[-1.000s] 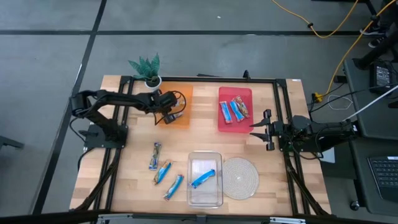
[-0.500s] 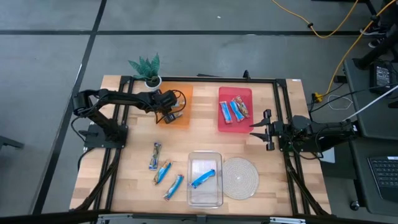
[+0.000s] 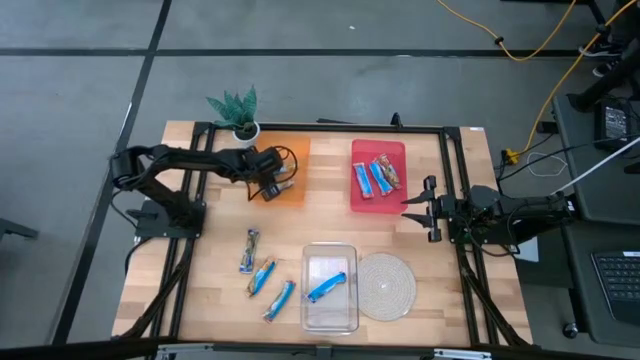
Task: Pick and place Granola Bars by type
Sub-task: Put the blue granola bar into the transparent bin
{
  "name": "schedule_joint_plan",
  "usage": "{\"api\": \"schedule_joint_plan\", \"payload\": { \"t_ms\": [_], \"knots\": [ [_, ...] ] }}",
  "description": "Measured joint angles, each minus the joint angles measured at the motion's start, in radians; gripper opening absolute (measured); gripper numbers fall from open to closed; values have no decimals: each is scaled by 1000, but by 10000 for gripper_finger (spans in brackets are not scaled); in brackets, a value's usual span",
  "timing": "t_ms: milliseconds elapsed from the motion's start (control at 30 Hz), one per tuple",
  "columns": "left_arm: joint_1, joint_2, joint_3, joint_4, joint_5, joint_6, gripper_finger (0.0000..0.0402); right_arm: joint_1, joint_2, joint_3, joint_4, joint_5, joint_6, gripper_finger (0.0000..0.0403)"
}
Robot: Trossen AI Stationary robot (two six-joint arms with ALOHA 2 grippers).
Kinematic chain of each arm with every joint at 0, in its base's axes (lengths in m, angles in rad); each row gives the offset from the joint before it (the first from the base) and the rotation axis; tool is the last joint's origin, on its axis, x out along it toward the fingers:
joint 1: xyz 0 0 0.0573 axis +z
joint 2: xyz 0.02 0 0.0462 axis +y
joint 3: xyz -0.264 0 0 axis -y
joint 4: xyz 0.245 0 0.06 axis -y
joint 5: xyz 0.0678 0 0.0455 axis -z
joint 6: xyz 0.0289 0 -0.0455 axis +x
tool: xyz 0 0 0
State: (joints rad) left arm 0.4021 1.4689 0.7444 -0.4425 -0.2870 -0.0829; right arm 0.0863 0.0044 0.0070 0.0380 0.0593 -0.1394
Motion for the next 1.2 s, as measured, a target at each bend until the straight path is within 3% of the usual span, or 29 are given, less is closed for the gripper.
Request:
{"api": "schedule_joint_plan", "payload": {
  "t_ms": [200, 500, 833, 1200],
  "knots": [
    [-52, -149, 0, -103, 1, -56, 145, 0, 0, 0, 0, 0, 0, 155],
    [-146, -470, 0, -211, 7, -152, 146, 0, 0, 0, 0, 0, 0, 155],
    [-271, -795, 36, -197, 168, -193, 144, 0, 0, 0, 0, 0, 0, 155],
    [-463, -922, 79, -140, 156, -193, 143, 0, 0, 0, 0, 0, 0, 155]
  ]
}}
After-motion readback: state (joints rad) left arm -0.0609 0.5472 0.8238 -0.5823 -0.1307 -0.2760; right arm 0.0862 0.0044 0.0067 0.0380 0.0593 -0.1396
